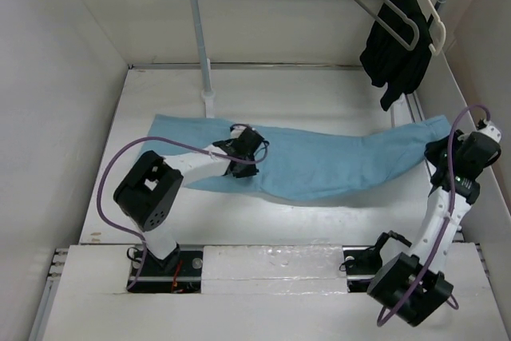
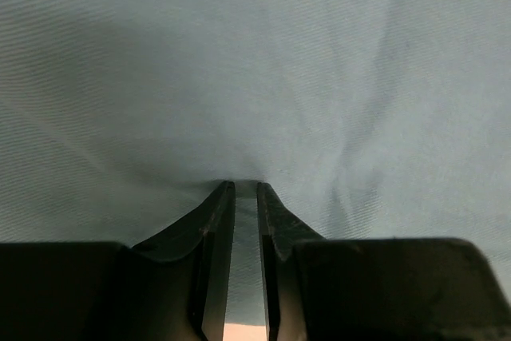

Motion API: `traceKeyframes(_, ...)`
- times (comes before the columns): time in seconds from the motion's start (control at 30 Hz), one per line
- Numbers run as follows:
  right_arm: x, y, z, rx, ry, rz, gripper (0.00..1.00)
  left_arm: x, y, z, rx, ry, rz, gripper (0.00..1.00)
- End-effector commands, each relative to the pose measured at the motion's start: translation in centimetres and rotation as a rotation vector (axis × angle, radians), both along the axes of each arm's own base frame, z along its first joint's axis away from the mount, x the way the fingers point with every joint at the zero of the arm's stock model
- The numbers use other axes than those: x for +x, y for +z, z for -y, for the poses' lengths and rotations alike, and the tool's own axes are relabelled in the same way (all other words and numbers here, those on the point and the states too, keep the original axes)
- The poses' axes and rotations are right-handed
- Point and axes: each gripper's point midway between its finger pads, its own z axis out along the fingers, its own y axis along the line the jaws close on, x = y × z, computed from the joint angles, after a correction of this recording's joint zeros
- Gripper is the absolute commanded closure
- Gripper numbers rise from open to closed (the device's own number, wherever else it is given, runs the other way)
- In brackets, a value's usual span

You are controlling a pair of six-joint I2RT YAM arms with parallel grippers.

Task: Place the trousers on the hanger
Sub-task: Fold the trousers at the center of the board.

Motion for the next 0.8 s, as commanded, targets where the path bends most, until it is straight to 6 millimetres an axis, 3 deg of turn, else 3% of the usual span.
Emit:
traceKeyframes(0.0, -0.1, 2.3, -2.4, -0.046, 0.118, -0.041, 1.00, -3.9, -1.0, 4.0, 0.044, -0.082, -0.057, 0.86)
traceKeyframes(0.07, 0.3, 4.5, -4.4, -0.110, 0.213, -0.054, 1.00, -5.9, -0.9, 6.9, 0.029, -0.139, -0.067, 0.86)
traceKeyframes(0.17, 0.1, 6.5, -7.3, -0.153, 0.323, -0.040, 1.00, -7.1, -0.3, 10.6, -0.012, -0.178, -0.082, 0.86)
traceKeyframes(0.2, 0.4, 6.8, -9.6, -0.144, 0.407, -0.016, 1.00, -7.4, 0.6, 12.1, -0.026, -0.197, -0.073, 0.86)
traceKeyframes(0.27, 0.4, 7.4, -12.2, -0.110, 0.485, 0.045, 1.00, -6.8, 2.2, 12.8, -0.046, -0.183, -0.052, 0.87)
traceKeyframes(0.3, 0.4, 7.8, -14.7, -0.093, 0.562, 0.073, 1.00, -6.4, 4.1, 13.0, -0.069, -0.179, -0.026, 0.87)
traceKeyframes(0.37, 0.7, 8.8, -16.4, -0.085, 0.574, 0.114, 1.00, -4.5, 7.0, 12.0, -0.097, -0.124, 0.034, 0.87)
traceKeyframes(0.4, 0.9, 9.4, -17.5, -0.082, 0.592, 0.135, 1.00, -2.8, 10.3, 10.4, -0.157, -0.075, 0.093, 0.87)
traceKeyframes(0.43, 0.9, 10.3, -20.5, -0.050, 0.673, 0.164, 1.00, -2.0, 12.3, 9.6, -0.197, -0.055, 0.127, 0.87)
traceKeyframes(0.47, 1.1, 10.7, -21.6, -0.046, 0.687, 0.170, 1.00, -1.1, 14.2, 8.5, -0.233, -0.034, 0.164, 0.86)
traceKeyframes(0.5, 1.8, 11.8, -23.0, -0.038, 0.711, 0.181, 1.00, -0.6, 18.0, 6.9, -0.301, -0.021, 0.243, 0.86)
traceKeyframes(0.53, 1.4, 12.8, -26.7, -0.010, 0.802, 0.209, 1.00, 1.1, 19.5, 4.5, -0.323, 0.030, 0.277, 0.85)
traceKeyframes(0.57, 1.5, 13.5, -28.1, -0.010, 0.821, 0.220, 1.00, 1.7, 20.9, 2.9, -0.346, 0.049, 0.309, 0.85)
traceKeyframes(0.6, 2.8, 13.0, -29.1, -0.030, 0.785, 0.190, 1.00, 1.8, 23.2, 1.0, -0.372, 0.069, 0.354, 0.85)
traceKeyframes(0.63, 2.9, 15.5, -31.0, -0.017, 0.806, 0.243, 1.00, 3.1, 23.7, -1.9, -0.362, 0.118, 0.370, 0.85)
traceKeyframes(0.67, 2.4, 16.1, -34.0, -0.023, 0.858, 0.247, 1.00, 3.3, 24.7, -3.4, -0.361, 0.139, 0.392, 0.85)
traceKeyframes(0.7, 2.6, 16.6, -35.6, -0.022, 0.880, 0.249, 1.00, 3.1, 26.2, -5.1, -0.359, 0.162, 0.422, 0.85)
traceKeyframes(0.73, 3.7, 17.4, -38.2, -0.015, 0.906, 0.255, 1.00, 3.2, 26.9, -6.4, -0.350, 0.171, 0.441, 0.85)
traceKeyframes(0.77, 3.4, 17.9, -40.6, -0.008, 0.944, 0.265, 1.00, 4.0, 27.8, -9.0, -0.346, 0.234, 0.470, 0.85)
